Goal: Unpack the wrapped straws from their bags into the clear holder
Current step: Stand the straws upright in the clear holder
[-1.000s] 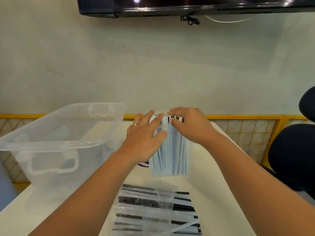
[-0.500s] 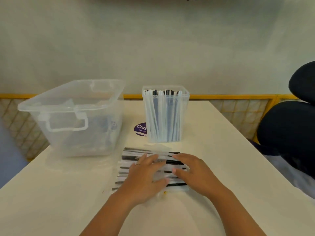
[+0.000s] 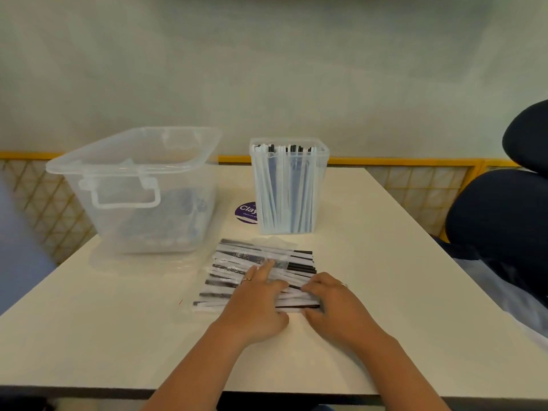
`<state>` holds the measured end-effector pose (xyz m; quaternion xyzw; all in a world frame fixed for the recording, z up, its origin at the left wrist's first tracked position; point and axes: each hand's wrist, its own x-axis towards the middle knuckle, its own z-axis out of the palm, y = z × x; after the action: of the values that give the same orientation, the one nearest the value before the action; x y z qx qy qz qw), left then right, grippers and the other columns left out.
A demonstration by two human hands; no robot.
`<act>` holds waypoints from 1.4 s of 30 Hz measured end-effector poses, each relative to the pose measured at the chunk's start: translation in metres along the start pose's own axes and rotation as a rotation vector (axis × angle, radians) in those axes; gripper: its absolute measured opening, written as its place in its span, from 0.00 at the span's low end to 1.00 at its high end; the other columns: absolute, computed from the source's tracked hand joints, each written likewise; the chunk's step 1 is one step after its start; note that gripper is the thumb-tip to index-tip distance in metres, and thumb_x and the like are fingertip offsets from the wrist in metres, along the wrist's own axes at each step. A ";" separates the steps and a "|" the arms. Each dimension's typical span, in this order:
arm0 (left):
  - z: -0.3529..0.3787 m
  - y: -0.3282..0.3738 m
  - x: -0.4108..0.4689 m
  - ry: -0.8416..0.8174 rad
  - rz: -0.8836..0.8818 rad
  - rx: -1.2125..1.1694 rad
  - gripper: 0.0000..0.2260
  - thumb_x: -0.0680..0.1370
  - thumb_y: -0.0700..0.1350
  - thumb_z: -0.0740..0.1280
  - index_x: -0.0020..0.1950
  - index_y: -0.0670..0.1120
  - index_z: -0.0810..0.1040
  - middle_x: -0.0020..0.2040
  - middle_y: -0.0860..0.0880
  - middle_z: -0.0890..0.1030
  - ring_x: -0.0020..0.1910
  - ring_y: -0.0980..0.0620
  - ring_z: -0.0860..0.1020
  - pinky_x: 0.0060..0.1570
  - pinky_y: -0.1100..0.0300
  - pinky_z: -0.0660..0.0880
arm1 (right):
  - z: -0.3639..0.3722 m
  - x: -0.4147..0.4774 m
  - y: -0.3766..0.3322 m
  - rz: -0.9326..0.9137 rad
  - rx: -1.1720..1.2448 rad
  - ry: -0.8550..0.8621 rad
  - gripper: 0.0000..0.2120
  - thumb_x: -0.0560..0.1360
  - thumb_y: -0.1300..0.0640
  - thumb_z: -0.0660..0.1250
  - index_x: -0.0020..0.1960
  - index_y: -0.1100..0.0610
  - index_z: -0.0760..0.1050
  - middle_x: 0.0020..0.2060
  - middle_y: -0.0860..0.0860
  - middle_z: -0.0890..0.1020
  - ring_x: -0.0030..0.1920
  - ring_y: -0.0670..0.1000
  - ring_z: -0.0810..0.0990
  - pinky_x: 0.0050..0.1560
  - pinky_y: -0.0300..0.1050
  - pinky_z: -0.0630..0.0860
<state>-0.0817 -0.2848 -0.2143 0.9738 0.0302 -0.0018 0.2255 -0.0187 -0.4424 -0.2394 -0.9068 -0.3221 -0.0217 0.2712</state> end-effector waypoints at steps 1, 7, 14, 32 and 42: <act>-0.001 0.001 0.000 0.010 -0.004 0.023 0.24 0.73 0.46 0.64 0.70 0.53 0.67 0.78 0.53 0.47 0.76 0.49 0.45 0.73 0.53 0.54 | 0.001 0.000 0.000 -0.007 -0.005 0.008 0.17 0.73 0.58 0.65 0.62 0.53 0.76 0.56 0.46 0.73 0.56 0.49 0.74 0.50 0.33 0.65; -0.001 0.007 0.002 0.069 -0.010 0.089 0.13 0.74 0.45 0.64 0.58 0.49 0.74 0.76 0.51 0.54 0.73 0.47 0.56 0.66 0.54 0.64 | 0.004 -0.001 0.000 -0.013 0.064 0.036 0.12 0.72 0.61 0.65 0.54 0.55 0.79 0.48 0.43 0.71 0.47 0.47 0.74 0.46 0.34 0.67; -0.005 0.012 0.006 0.007 -0.001 0.259 0.15 0.77 0.45 0.61 0.63 0.49 0.74 0.75 0.49 0.57 0.68 0.44 0.62 0.62 0.50 0.68 | -0.010 -0.006 -0.004 0.178 0.525 0.016 0.14 0.74 0.58 0.67 0.59 0.51 0.76 0.55 0.44 0.75 0.57 0.43 0.75 0.54 0.28 0.67; -0.042 0.051 0.023 0.002 0.156 0.131 0.12 0.81 0.49 0.56 0.60 0.46 0.71 0.63 0.50 0.72 0.69 0.50 0.63 0.69 0.36 0.35 | -0.005 0.019 0.000 0.383 1.357 0.216 0.37 0.75 0.34 0.37 0.70 0.54 0.67 0.69 0.50 0.70 0.70 0.47 0.65 0.69 0.43 0.58; -0.084 0.069 0.023 0.025 0.260 -0.524 0.09 0.81 0.49 0.58 0.58 0.50 0.74 0.48 0.63 0.78 0.53 0.64 0.74 0.56 0.67 0.68 | -0.003 0.027 0.000 0.457 1.192 0.201 0.33 0.76 0.36 0.40 0.73 0.52 0.61 0.63 0.40 0.64 0.63 0.39 0.62 0.64 0.39 0.57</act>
<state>-0.0553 -0.3081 -0.1088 0.8780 -0.0927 0.0470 0.4672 0.0036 -0.4286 -0.2309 -0.6398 -0.0507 0.1345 0.7550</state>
